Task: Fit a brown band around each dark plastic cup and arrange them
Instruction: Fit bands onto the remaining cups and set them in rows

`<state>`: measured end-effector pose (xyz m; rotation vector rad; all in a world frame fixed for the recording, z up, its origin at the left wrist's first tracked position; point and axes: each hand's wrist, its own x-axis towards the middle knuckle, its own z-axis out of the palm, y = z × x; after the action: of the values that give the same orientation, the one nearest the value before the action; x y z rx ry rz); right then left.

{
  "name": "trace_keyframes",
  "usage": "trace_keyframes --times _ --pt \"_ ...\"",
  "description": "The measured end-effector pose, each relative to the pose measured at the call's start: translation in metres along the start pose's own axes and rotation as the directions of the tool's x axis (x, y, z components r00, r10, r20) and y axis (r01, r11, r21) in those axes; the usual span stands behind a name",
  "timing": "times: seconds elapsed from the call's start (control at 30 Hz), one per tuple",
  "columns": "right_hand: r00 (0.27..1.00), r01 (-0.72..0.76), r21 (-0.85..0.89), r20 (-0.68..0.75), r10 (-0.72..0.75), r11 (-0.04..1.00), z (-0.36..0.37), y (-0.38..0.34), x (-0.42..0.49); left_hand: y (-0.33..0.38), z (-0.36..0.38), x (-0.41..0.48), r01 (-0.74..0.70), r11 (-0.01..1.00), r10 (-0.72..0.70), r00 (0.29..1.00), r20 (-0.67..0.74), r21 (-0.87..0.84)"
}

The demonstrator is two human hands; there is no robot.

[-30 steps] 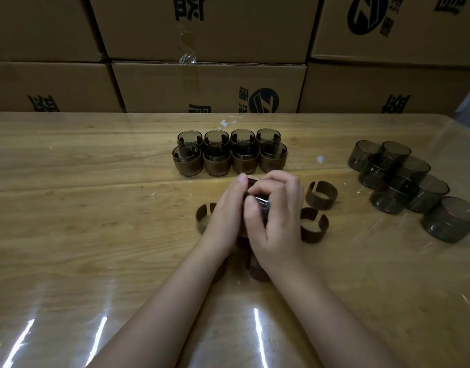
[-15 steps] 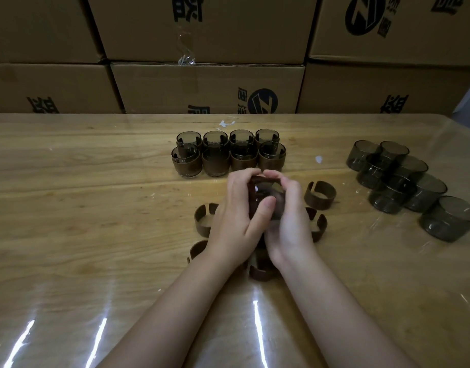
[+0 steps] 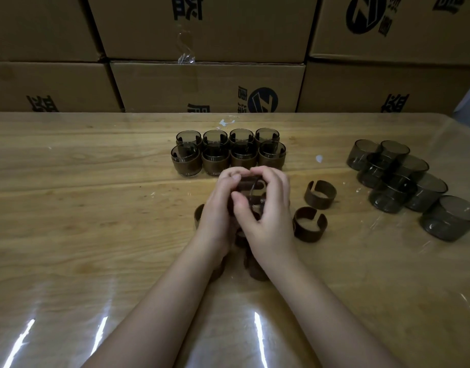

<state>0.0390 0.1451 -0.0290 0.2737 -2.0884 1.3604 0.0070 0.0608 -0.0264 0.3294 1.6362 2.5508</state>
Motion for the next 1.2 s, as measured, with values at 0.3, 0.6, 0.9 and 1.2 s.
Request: trace_keyframes --times 0.3,0.6,0.9,1.2 --pt "0.953 0.304 -0.191 0.077 -0.294 0.933 -0.006 0.015 0.002 -0.001 -0.003 -0.001 0.238 0.97 -0.236 0.97 -0.056 0.048" --pt "0.988 -0.157 0.25 0.036 0.153 0.955 -0.015 0.013 0.008 -0.012 0.004 -0.001 0.079 0.945 -0.102 0.993 0.055 0.319" --pt "0.862 -0.395 0.044 -0.326 0.387 0.918 -0.094 0.073 0.036 -0.013 0.002 0.002 0.176 0.952 -0.155 0.983 -0.102 0.25" --pt "0.825 -0.566 -0.169 -0.122 0.553 0.807 -0.097 0.109 0.031 -0.003 -0.004 0.005 0.074 0.984 -0.082 0.996 -0.043 -0.159"
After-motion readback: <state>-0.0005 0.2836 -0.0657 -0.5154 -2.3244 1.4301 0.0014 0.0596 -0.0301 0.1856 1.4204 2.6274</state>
